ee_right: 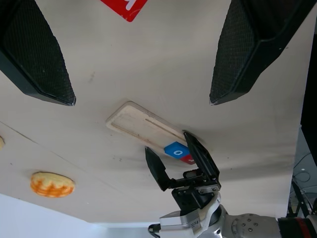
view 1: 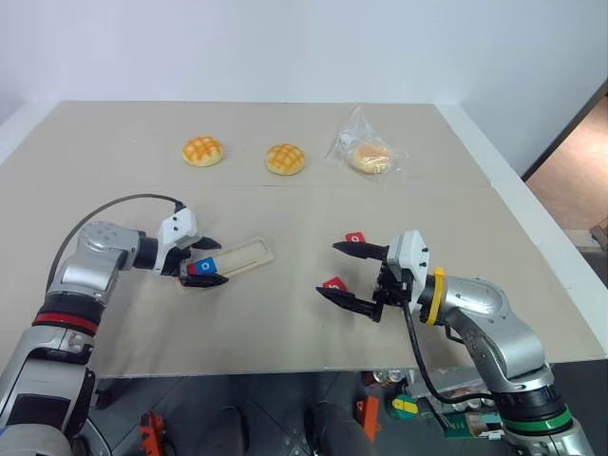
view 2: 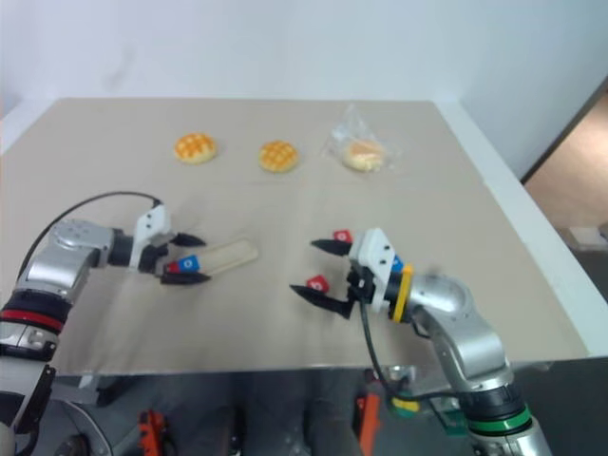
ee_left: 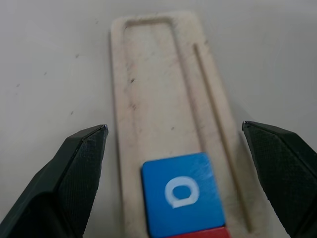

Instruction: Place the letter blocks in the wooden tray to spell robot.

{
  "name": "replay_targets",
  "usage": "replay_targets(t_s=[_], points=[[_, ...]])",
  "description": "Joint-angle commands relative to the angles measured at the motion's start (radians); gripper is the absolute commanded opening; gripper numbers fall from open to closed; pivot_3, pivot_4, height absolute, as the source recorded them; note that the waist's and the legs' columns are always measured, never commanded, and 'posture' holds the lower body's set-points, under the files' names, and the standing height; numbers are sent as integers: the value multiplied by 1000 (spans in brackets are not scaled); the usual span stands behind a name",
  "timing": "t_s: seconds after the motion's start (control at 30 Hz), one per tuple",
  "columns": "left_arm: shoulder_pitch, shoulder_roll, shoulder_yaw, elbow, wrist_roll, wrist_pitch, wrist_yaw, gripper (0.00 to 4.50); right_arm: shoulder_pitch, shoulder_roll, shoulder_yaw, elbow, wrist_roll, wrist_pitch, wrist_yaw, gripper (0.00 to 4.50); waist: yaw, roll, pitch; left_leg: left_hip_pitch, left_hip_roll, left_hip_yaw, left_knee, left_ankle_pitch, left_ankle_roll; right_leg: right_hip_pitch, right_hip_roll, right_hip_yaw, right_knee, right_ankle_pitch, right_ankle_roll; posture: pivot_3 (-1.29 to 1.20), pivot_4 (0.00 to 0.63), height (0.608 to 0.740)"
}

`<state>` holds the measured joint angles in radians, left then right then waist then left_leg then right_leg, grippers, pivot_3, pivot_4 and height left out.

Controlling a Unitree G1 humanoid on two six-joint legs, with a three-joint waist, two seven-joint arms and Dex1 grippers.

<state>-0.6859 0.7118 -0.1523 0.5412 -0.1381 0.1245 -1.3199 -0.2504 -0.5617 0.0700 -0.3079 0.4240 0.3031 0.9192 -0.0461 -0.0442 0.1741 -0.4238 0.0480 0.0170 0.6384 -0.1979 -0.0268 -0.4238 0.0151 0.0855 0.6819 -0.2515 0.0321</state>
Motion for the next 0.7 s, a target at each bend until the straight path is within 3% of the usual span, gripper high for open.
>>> replay_targets(t_s=[0.03,0.53,0.7], points=[[7,-15,16,4,21,-20,58,4500,-11,-2,-8,8,-7,-40,17,4476,1,0,0,0,0,0,0,0,0,0,0,0,0,0,0,0,150,740],[48,-27,-2,10,51,76,119,4500,-22,3,6,45,-28,-82,42,4476,0,3,-2,7,0,-2,2,1,2,7,0,-1,0,2,0,0,150,740],[57,-32,-14,14,66,68,132,3384,-20,1,5,47,-33,-86,46,4500,0,3,-2,17,0,-1,1,1,2,16,0,-1,0,1,-2,0,150,740]])
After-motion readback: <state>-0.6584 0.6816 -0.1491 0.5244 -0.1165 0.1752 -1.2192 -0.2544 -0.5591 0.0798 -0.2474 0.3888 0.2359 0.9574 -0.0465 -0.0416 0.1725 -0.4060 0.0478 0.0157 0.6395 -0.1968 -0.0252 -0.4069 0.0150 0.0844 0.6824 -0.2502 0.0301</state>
